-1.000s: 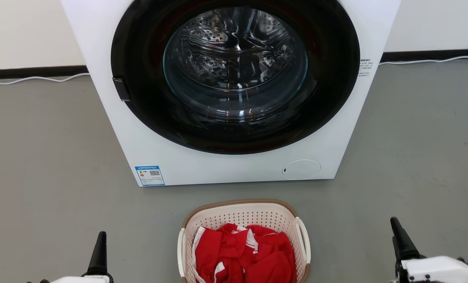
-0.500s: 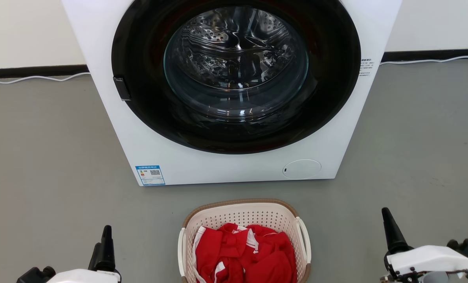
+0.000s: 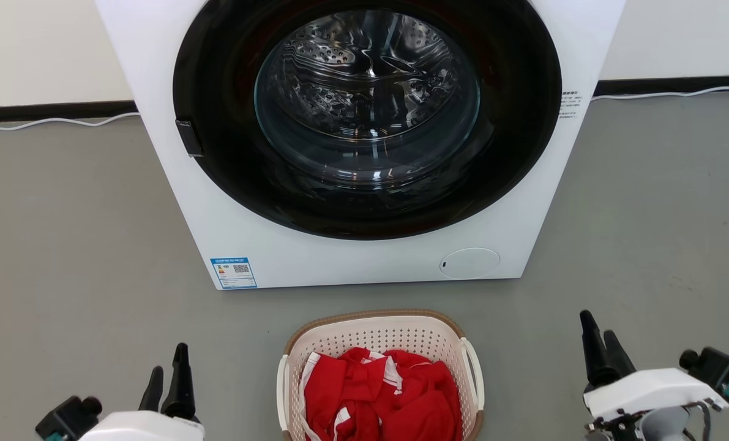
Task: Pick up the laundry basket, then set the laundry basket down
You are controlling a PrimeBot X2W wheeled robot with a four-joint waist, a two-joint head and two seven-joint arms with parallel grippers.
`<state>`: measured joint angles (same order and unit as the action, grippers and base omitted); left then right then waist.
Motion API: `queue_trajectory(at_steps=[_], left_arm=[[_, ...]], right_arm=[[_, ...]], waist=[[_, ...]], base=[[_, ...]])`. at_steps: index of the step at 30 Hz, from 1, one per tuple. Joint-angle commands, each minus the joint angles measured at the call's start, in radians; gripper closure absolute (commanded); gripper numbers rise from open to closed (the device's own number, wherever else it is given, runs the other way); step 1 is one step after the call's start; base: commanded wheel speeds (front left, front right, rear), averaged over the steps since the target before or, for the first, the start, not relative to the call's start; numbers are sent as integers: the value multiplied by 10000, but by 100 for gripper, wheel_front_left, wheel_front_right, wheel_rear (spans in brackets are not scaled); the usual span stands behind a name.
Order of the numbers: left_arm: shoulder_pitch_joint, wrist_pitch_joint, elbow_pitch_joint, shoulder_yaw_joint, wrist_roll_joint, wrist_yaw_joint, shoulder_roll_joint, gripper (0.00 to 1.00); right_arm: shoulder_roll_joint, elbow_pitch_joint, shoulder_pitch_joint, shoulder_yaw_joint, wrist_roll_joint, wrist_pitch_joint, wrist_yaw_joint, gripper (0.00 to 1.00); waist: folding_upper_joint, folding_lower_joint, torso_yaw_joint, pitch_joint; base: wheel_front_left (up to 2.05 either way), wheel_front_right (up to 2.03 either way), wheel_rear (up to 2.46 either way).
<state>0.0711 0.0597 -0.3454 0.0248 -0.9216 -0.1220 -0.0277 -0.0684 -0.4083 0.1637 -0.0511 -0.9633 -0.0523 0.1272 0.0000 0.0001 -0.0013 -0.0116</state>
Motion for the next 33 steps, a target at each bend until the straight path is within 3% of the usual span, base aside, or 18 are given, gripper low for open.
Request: queue_trajectory(at_steps=[1,33], left_arm=[[600,137,190,-50,468,-45,-199,0],[980,1071,256,845,4697,-66,-484,0]], right_arm=[[-175,177,556,-192,423,-202,18,0],[-588,-296,1474,-1497,4168,-1141,26,0]], waist=[[0,-1,-3,-4],[0,-1,6,-2]], base=[[0,0,0],[0,0,0]])
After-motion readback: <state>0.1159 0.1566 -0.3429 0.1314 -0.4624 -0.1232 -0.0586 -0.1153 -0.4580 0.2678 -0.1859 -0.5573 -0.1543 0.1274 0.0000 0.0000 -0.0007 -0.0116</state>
